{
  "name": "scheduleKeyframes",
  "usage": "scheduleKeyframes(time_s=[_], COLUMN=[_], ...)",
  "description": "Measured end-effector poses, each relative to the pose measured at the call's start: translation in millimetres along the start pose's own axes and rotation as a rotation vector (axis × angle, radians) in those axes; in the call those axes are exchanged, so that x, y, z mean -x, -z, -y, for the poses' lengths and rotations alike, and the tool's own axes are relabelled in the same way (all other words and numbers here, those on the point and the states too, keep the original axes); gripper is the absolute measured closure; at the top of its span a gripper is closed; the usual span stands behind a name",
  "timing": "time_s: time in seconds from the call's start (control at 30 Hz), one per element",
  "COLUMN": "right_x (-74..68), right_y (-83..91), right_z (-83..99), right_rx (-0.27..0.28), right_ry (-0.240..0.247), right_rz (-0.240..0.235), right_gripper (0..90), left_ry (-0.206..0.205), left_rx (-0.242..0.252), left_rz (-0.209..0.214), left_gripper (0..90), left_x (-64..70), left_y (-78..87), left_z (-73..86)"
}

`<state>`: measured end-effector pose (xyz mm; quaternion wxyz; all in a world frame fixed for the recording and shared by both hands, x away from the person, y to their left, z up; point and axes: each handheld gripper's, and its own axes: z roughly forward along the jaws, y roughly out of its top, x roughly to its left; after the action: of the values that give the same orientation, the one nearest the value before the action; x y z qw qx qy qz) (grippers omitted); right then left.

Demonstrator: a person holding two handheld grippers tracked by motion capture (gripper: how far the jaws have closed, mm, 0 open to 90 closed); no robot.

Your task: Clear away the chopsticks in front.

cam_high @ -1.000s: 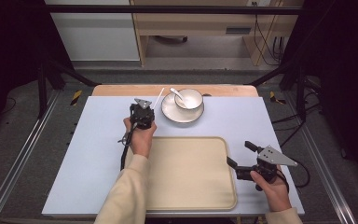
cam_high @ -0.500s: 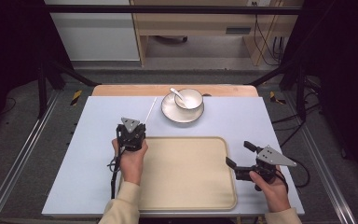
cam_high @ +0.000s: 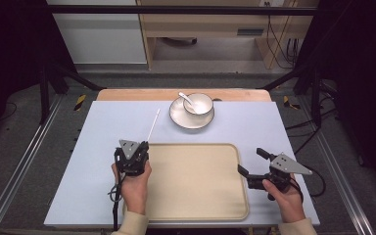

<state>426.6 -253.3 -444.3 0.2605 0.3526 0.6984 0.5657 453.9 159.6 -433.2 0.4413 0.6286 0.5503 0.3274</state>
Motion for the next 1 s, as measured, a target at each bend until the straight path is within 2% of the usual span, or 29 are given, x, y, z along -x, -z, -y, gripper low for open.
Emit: scheduleKeyframes(time_s=[0.53, 0.8, 1.0], right_x=[-0.8, -2.0, -3.3], right_y=[-0.8, -1.9, -2.5], right_z=[0.2, 0.4, 0.2], right_rx=[0.000, -0.001, -0.006], right_ry=[0.003, 0.000, -0.002], right_rz=[-0.005, -0.007, -0.009], right_gripper=[6.1, 6.1, 6.1], left_ry=[0.039, 0.057, 0.063], left_rx=[0.019, 0.036, 0.026], left_rz=[-0.002, -0.030, -0.036], left_gripper=[85.9, 85.9, 85.9], left_x=[10.1, 6.5, 7.9], left_y=[34.8, 58.3, 71.0], left_z=[36.5, 49.3, 62.7])
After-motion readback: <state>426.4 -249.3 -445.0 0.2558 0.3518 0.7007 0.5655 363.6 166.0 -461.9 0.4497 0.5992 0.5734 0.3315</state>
